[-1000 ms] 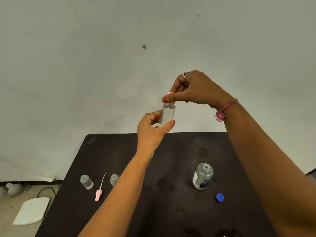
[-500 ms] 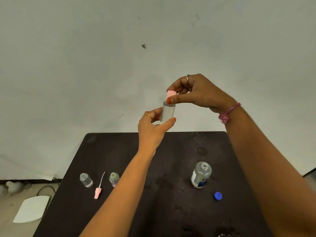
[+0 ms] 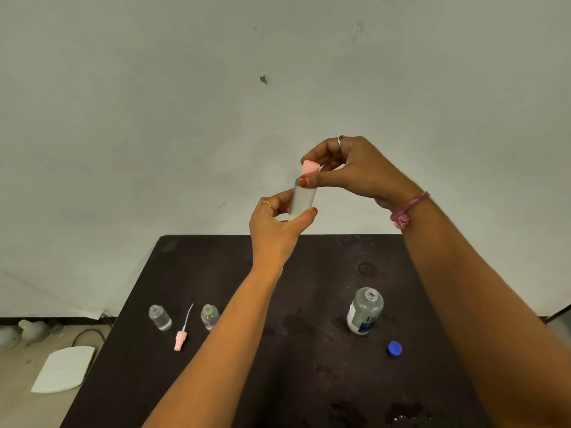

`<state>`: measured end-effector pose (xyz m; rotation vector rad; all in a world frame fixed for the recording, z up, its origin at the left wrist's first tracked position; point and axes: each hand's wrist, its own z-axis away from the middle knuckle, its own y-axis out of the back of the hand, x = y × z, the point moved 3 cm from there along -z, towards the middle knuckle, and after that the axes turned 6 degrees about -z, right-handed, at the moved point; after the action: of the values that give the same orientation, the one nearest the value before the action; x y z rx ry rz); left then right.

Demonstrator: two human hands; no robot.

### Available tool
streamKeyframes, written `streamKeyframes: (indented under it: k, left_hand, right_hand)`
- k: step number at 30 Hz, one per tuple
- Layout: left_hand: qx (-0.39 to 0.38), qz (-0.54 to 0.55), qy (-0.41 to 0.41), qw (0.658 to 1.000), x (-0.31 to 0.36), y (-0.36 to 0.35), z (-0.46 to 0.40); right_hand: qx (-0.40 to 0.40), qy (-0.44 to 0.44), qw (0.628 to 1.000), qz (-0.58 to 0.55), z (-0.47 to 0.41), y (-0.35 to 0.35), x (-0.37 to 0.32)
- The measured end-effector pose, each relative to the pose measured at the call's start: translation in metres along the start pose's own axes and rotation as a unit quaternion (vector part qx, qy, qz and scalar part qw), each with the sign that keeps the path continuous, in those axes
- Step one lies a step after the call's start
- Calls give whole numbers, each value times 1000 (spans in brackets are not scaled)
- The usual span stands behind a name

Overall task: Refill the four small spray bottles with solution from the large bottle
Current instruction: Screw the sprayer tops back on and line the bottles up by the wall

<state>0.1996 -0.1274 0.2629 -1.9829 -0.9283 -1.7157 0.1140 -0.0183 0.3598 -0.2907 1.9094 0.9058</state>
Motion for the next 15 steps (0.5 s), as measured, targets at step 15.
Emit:
streamKeyframes:
  k: [15]
  left_hand:
    - [13,9,3,1000,-3,-2,7]
  right_hand:
    - [56,-27,991,-116,10,-12,14]
